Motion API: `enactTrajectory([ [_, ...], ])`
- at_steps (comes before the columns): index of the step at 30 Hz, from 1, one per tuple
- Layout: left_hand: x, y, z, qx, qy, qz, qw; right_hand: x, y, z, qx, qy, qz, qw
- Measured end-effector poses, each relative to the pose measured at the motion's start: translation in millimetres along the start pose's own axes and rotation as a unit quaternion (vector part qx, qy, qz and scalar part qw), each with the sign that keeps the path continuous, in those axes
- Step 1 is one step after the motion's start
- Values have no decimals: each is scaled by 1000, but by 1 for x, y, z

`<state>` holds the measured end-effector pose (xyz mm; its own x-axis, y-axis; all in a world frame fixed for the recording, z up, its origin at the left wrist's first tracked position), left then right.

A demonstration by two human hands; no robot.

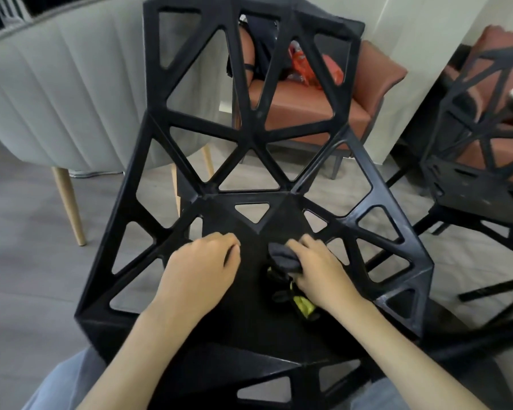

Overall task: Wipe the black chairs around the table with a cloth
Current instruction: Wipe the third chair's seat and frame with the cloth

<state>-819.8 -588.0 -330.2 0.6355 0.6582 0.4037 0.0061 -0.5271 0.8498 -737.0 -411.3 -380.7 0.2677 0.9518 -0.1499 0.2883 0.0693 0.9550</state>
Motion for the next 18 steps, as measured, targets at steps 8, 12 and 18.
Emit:
enactTrajectory([
  [8,-8,33,37,119,-81,7,990,17,-35,-104,54,-69,53,995],
  [12,-19,54,34,172,-104,0,980,-7,-28,-66,24,-53,46,997],
  [18,-55,73,12,213,-85,-31,973,-67,3,34,-35,44,-14,998],
])
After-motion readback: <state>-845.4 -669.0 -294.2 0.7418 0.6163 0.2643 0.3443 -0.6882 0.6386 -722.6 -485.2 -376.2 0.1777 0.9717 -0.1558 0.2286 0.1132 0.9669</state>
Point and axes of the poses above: each hand's wrist, its own z-axis away from the middle knuckle, its own y-axis out of the back of the hand, x = y × z, the point moved 10 cm from there along -z, towards the middle knuckle, and after that the axes turned 11 degrees about x, right-handed, at the moved point
